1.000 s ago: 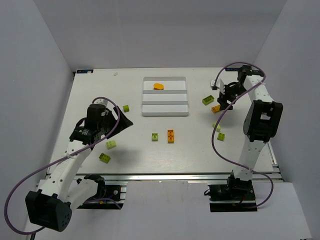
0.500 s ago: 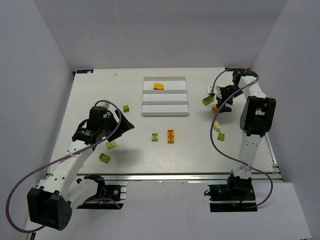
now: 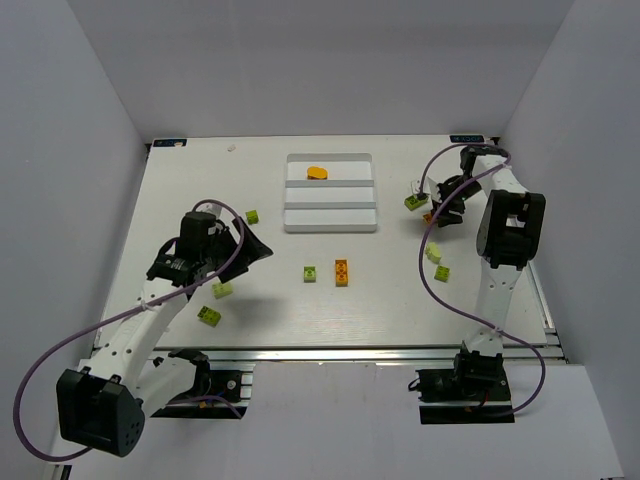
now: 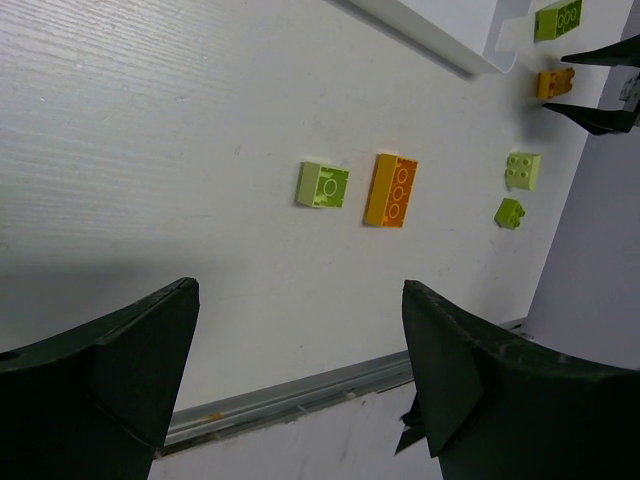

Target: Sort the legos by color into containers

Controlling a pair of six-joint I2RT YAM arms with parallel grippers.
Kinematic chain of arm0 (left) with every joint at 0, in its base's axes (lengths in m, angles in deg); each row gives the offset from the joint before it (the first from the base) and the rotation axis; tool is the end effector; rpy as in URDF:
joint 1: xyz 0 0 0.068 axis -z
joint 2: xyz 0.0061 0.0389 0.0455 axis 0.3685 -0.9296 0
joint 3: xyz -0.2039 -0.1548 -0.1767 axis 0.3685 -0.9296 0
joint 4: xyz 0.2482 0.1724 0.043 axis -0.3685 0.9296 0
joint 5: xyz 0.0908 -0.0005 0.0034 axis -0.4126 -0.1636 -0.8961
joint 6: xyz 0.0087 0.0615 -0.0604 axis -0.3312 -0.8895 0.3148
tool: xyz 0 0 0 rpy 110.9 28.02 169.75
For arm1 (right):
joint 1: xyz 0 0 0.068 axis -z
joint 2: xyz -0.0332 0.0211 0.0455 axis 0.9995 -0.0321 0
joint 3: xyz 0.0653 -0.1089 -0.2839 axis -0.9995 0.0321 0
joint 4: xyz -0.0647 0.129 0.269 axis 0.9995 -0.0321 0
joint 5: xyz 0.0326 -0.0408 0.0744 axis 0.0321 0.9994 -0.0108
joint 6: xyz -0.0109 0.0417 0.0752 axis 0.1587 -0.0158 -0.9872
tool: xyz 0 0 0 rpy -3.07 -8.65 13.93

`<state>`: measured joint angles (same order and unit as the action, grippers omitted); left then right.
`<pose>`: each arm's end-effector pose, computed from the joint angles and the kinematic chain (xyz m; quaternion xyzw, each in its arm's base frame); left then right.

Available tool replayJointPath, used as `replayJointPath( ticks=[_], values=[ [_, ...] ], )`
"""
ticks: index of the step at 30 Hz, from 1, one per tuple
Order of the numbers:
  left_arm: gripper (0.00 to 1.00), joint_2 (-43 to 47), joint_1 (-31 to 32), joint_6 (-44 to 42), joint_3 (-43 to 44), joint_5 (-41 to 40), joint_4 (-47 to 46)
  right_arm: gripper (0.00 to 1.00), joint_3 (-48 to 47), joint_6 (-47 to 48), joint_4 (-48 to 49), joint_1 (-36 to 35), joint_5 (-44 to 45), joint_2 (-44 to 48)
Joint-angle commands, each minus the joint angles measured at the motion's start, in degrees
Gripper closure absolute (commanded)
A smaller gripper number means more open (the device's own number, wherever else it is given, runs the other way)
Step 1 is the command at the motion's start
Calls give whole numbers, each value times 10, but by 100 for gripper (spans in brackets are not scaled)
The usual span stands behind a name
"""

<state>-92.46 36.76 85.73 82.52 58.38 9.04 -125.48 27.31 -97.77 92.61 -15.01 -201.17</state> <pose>0.2421 -0.0841 0.2534 -0.1905 0.8996 -0.2828 0.2727 0.5298 -0.0097 0.1402 -0.7406 0.6366 0.0850 0.1975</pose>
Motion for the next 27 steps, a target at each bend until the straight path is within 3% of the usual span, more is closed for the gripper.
replayJointPath(
  ticks=[1, 3, 4, 7, 10, 14, 18, 20, 21, 27],
  values=[
    [8, -6, 2, 6, -6, 22, -21, 37, -13, 23, -29, -2, 15, -13],
    [8, -9, 2, 9, -6, 25, -24, 55, -14, 26, -42, -3, 14, -14],
    [8, -9, 2, 10, -6, 26, -26, 74, -14, 29, -46, -2, 13, -10],
    [8, -10, 2, 11, -4, 29, -30, 85, -14, 26, -59, -1, -16, 6],
    [8, -13, 7, 11, -9, 37, -39, 88, -17, -11, -54, -10, -82, 64],
    [8, -22, 7, 13, -22, 46, -56, 88, -10, -158, 25, -66, -145, 127],
    [8, -44, 17, 12, -20, 52, -67, 88, 16, -411, 194, -138, -111, 158],
    [8, -58, 23, 10, -13, 51, -67, 88, 17, -484, 289, -179, -74, 148],
    [8, -63, 23, 9, -10, 50, -65, 90, -4, -539, 311, -189, -63, 138],
    [8, -69, 35, 10, -5, 38, -72, 88, -162, -659, 394, -235, 21, -6]
  ],
)
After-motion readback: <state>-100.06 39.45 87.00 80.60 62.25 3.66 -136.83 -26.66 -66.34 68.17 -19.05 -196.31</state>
